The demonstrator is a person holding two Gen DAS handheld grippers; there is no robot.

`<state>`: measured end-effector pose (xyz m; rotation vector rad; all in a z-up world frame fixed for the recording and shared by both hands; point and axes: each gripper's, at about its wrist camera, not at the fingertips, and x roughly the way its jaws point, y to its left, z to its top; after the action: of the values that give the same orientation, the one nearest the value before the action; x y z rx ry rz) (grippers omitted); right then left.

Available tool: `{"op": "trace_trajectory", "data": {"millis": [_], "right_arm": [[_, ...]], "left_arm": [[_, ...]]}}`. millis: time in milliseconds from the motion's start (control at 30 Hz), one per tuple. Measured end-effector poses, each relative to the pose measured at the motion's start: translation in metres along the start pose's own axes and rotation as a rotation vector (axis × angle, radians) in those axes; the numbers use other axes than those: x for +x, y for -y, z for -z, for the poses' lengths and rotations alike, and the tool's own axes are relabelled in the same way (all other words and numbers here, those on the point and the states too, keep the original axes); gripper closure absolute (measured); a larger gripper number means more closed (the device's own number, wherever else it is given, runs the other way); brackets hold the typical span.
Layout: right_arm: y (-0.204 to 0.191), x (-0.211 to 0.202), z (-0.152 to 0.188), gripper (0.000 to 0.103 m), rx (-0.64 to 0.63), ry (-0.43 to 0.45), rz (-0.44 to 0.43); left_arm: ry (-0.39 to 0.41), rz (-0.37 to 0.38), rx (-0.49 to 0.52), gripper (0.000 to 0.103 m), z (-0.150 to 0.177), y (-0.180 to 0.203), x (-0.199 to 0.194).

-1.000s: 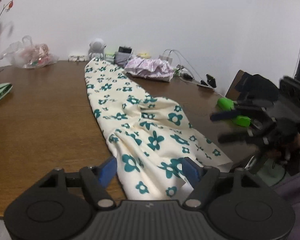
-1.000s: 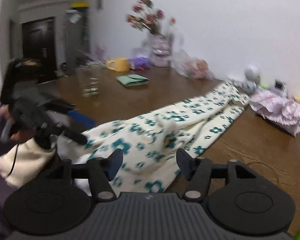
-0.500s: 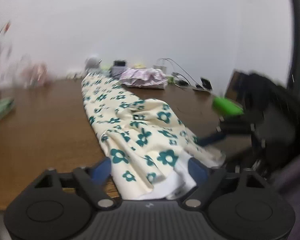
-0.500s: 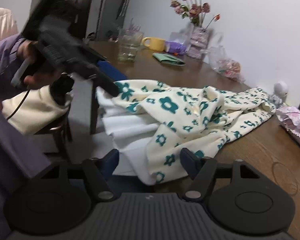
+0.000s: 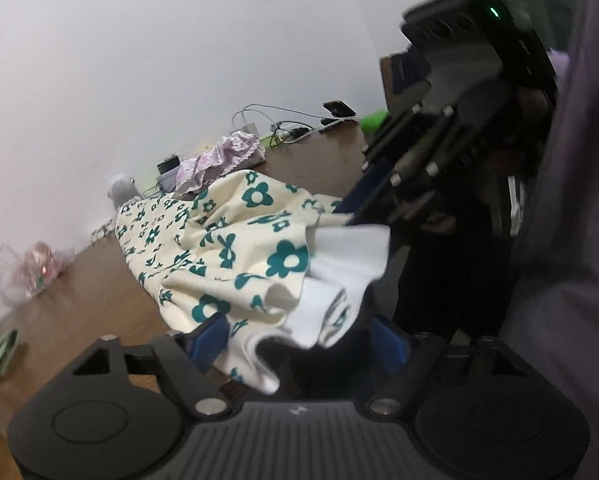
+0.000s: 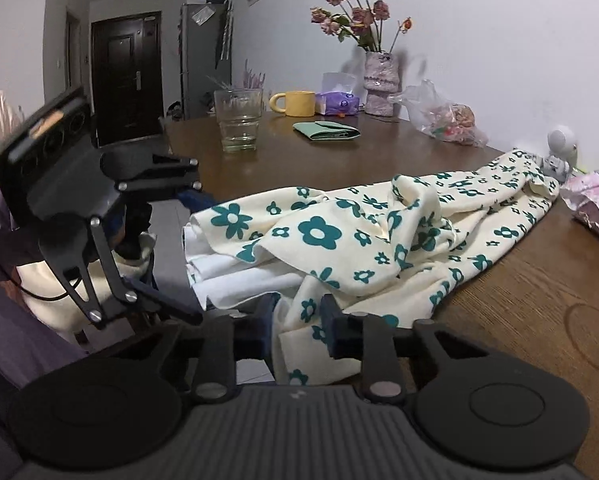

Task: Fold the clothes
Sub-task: 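Grasp the strip end with the left gripper and fold it toward the right gripper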

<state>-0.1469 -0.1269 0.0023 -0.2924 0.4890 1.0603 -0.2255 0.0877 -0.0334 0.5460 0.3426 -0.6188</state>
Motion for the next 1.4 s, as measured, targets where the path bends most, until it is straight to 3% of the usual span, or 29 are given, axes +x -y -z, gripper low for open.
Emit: {"op": "trace_trajectory", "data": {"millis": [33,133,300,367,400,433,500,667,767,833,867,933,1000,1100,1200,1333,1400], "right_arm": [[0.001,0.0,0.0,0.09,0.003,0.0,0.003],[0.004,0.001,-0.002,0.094,0.043,-0.005,-0.012],[-0.004,-0.008,-0.001,0.095,0.03,-0.021,-0.042],[-0.008,-0.018,0.001,0.093,0.002,0.017,-0.019],[-0.01,-0.023,0.003,0.079,-0.014,0.048,0.002],[-0.011,-0.028,0.005,0.045,-0.03,0.074,0.023],[-0.018,-0.031,0.009,0.018,-0.091,0.088,0.057],[-0.032,-0.016,0.018,0.018,-0.213,0.035,0.048],[-0.035,-0.004,0.025,0.03,-0.258,0.015,0.092],[-0.032,-0.003,0.023,0.055,-0.245,0.02,0.12],[-0.029,-0.006,0.021,0.059,-0.216,0.021,0.106],[-0.021,-0.012,0.016,0.083,-0.15,0.017,0.05],[-0.017,-0.019,0.013,0.1,-0.103,0.003,0.003],[-0.013,-0.035,0.005,0.1,-0.055,-0.003,-0.089],[0.004,-0.052,-0.014,0.1,0.005,0.052,-0.13],[0.049,-0.046,-0.056,0.1,0.082,0.134,-0.026],[0.08,-0.024,-0.074,0.1,0.159,0.1,0.047]], "left_arm": [[0.01,-0.001,0.002,0.048,0.0,-0.002,0.0],[0.025,0.046,-0.104,0.066,-0.005,-0.022,-0.001],[0.041,0.121,-0.156,0.089,-0.007,-0.032,-0.01],[0.047,0.15,-0.164,0.092,-0.007,-0.035,-0.015],[0.046,0.156,-0.177,0.093,-0.007,-0.039,-0.015],[0.044,0.163,-0.191,0.094,-0.007,-0.042,-0.015],[0.041,0.172,-0.202,0.094,-0.008,-0.047,-0.014],[0.037,0.195,-0.211,0.094,-0.011,-0.055,-0.011],[0.026,0.203,-0.21,0.095,-0.01,-0.055,-0.009],[0.018,0.206,-0.21,0.095,-0.01,-0.053,-0.011],[0.011,0.213,-0.206,0.095,-0.01,-0.052,-0.011],[-0.006,0.239,-0.194,0.095,-0.01,-0.049,-0.016],[-0.02,0.279,-0.186,0.096,-0.011,-0.048,-0.022],[0.027,0.34,-0.219,0.096,-0.017,-0.057,-0.039],[0.13,0.319,-0.282,0.095,-0.029,-0.084,-0.047],[0.224,0.211,-0.301,0.094,-0.053,-0.129,-0.017],[0.214,0.197,-0.325,0.094,-0.064,-0.151,0.017]]}}
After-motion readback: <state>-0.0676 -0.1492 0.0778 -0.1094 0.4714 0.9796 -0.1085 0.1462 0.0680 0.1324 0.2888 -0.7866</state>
